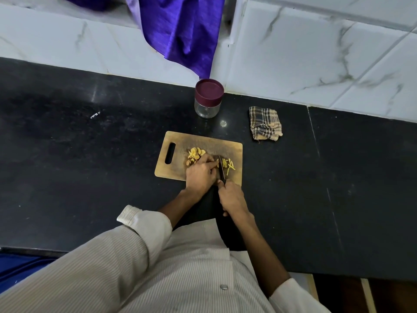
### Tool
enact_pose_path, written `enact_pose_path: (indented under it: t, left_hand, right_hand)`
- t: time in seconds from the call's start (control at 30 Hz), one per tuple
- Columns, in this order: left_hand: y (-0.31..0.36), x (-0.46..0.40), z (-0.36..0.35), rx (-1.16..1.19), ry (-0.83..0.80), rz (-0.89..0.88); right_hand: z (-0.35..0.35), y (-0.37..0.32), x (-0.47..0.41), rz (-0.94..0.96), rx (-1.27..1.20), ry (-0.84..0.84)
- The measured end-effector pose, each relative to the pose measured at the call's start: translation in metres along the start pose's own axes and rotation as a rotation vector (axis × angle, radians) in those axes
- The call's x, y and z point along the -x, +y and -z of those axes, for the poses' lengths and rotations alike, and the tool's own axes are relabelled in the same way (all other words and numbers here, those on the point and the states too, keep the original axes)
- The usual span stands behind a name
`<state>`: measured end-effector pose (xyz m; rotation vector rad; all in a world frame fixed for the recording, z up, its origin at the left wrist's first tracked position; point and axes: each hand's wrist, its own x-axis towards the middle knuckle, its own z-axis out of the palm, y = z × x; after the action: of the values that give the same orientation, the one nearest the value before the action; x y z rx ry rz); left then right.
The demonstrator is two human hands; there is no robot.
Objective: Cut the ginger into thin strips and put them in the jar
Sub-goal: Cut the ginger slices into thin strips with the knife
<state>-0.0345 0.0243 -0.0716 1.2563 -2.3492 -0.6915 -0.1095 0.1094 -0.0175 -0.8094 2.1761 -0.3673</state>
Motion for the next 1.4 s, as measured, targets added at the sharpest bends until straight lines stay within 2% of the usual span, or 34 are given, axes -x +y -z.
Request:
enact_pose_path:
  t: [0.2,0.53,0.83,1.03,1.4]
  left_hand:
    - [0.001,0.000,0.002,0.002,-0.020,0.003]
    - [0.003,0.000,0.000,0.003,-0.029,0.001]
    - [0.010,-0.006,0.006,-0.058,-0.099,0.059]
    - [0.011,-0.003,0.006,-0.060,-0.085,0.060]
    - [0.012,0.002,0.008,-0.052,-0.083,0.023]
  right_hand:
    - [-0.002,0.000,-0.005,0.004,-0.003,-0.007]
    - [0.007,-0.008,-0.012,-0.036,0.142,-0.025]
    - [0.013,-0.004,-0.003,-0.082,0.213,-0.106]
    - [0.003,0.012,0.004,-0.074,0.220,-0.064]
    - [-0.004,-0.002,-0.005,-0.005,0.192,0.066]
